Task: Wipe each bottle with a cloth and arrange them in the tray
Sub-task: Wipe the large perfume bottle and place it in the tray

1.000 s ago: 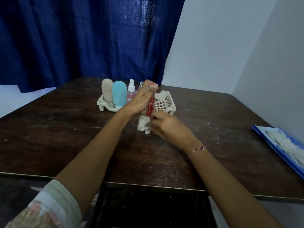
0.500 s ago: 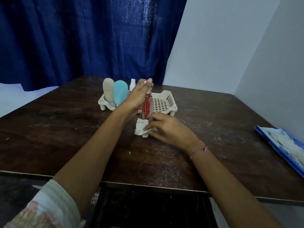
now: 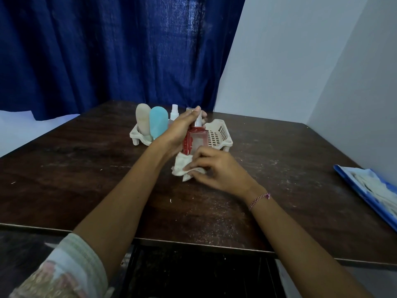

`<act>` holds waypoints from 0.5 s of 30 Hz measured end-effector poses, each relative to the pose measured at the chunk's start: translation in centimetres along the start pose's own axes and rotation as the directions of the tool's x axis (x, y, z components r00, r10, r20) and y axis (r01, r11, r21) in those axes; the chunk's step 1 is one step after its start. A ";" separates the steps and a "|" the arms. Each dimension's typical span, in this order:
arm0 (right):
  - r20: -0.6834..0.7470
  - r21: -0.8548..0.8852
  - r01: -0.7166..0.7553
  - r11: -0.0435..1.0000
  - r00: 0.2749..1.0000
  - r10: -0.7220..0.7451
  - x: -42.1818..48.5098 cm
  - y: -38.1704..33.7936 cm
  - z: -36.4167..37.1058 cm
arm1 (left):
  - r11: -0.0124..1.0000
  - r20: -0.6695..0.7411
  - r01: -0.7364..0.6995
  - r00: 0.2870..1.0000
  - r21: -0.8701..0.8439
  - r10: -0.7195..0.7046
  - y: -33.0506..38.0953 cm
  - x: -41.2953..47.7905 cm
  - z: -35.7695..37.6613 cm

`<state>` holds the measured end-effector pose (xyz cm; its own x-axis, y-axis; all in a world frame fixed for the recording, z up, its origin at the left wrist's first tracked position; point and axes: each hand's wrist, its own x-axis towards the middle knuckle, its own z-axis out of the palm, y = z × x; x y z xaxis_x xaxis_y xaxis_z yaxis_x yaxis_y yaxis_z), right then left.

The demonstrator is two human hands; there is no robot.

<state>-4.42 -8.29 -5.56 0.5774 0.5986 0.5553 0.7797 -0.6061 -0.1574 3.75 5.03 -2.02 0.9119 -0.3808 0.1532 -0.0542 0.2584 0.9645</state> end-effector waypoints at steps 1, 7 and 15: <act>0.034 -0.017 0.018 1.000 0.999 -0.017 0.0 0.0 0.1 | 0.999 0.009 0.002 1.000 -0.037 -0.002 0.0 -0.1 0.0; -0.185 -0.027 -0.119 0.993 0.976 0.112 -0.3 1.3 -0.3 | 0.993 0.095 -0.025 0.995 -0.114 0.036 0.1 -0.3 -0.2; 0.006 -0.193 0.064 0.979 0.998 -0.064 0.2 -0.4 0.8 | 0.998 0.100 -0.049 0.994 -0.037 0.052 0.0 -0.4 -0.2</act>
<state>-4.42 -7.57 -6.06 0.5279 0.6395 0.5589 0.7535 -0.6562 0.0390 3.51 5.37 -2.11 0.8625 -0.4537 0.2240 -0.0835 0.3091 0.9474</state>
